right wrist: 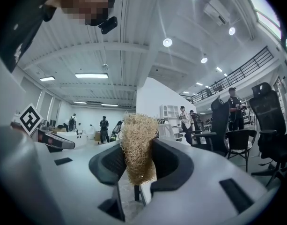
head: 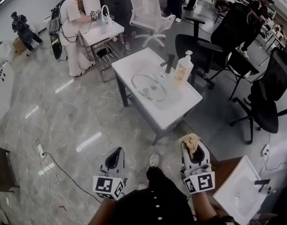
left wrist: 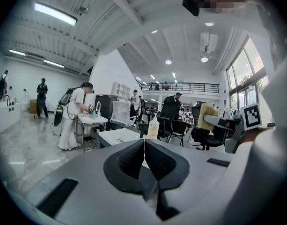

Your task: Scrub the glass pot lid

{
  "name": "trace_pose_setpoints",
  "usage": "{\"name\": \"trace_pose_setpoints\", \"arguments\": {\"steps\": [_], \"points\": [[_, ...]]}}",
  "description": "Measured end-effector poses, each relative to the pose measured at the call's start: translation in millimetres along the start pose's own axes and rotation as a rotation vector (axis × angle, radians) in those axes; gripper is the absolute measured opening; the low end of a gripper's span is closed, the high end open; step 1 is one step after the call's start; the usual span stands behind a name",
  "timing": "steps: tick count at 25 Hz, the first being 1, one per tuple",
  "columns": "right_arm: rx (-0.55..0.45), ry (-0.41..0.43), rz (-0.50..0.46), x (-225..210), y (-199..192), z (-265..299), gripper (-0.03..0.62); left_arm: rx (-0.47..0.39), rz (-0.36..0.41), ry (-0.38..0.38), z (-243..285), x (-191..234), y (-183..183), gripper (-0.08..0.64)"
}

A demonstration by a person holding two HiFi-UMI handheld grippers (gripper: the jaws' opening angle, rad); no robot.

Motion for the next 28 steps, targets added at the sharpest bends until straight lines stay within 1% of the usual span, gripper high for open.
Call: {"name": "trace_pose_setpoints", "arguments": {"steps": [8,11,18,28], "points": [[-0.001,0.032,-0.004,-23.4,-11.6,67.3,0.150,-0.008,0.003,-0.002,63.5,18.4,14.2,0.026],[0.003,0.053,-0.008,-31.6,-11.5,89.9,0.150,0.000,0.000,0.012,80.7,27.4,19.1,0.026],[0.015,0.074,-0.005,-63.4,-22.8,141.6,0.150,0.002,-0.023,0.049,129.3,43.6,23.1,0.026],[0.033,0.109,-0.003,-112.9,-41.1,196.1,0.150,0.034,-0.038,0.064,203.1,43.2,19.6,0.026]]}}
Point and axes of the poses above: the fingertips, and each gripper's own axes: z forward along the fingers, x to its left, y out of its top, the point moved 8 cm from there along -z, backward along the fingers, and after that the axes turned 6 degrees about -x, right-handed, at the moved point
